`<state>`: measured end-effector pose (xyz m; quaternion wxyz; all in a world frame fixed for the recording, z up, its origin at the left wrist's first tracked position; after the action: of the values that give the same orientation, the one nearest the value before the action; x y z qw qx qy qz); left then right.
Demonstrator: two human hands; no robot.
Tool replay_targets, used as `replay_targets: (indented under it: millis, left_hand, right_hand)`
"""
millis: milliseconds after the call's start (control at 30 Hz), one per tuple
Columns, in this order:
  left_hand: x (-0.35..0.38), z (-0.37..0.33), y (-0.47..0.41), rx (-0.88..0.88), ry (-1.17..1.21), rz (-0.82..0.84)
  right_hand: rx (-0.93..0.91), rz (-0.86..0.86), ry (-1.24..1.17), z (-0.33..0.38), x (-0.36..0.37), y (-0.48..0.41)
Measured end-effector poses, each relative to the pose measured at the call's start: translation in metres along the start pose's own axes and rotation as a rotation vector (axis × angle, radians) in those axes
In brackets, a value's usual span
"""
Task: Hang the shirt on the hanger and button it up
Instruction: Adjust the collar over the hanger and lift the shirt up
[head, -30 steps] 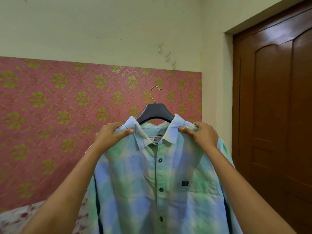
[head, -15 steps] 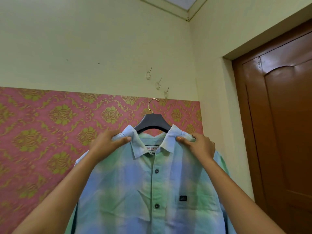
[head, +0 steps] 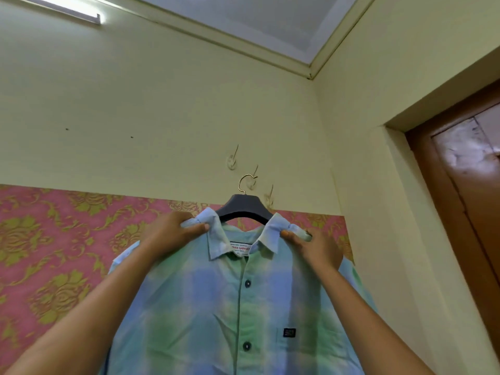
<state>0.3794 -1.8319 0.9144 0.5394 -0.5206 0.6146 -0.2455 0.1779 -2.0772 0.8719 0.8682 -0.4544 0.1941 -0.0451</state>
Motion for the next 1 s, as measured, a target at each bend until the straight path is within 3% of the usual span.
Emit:
replay_targets:
  millis: [367, 800, 1000]
  left_hand:
    - [0.042, 0.029, -0.101, 0.005, -0.008, -0.064]
    - [0.034, 0.008, -0.179, -0.007, -0.26, -0.098]
    - [0.035, -0.008, -0.183, 0.046, -0.357, -0.095]
  right_hand:
    - [-0.051, -0.28, 0.103, 0.013, 0.063, -0.086]
    - [-0.068, -0.213, 0.027, 0.017, 0.101, -0.159]
    - [-0.112, -0.275, 0.001, 0.003, 0.111, -0.157]
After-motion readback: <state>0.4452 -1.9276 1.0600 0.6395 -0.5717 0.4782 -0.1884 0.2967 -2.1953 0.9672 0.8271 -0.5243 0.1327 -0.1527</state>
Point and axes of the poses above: each hand's wrist, its own y-axis away from the middle knuckle, its own x-axis out of the palm, z = x × y, the point moved 6 cm from there along -y, towards the middle knuckle, and after that the axes turned 6 degrees about y, right-handed, at the moved point
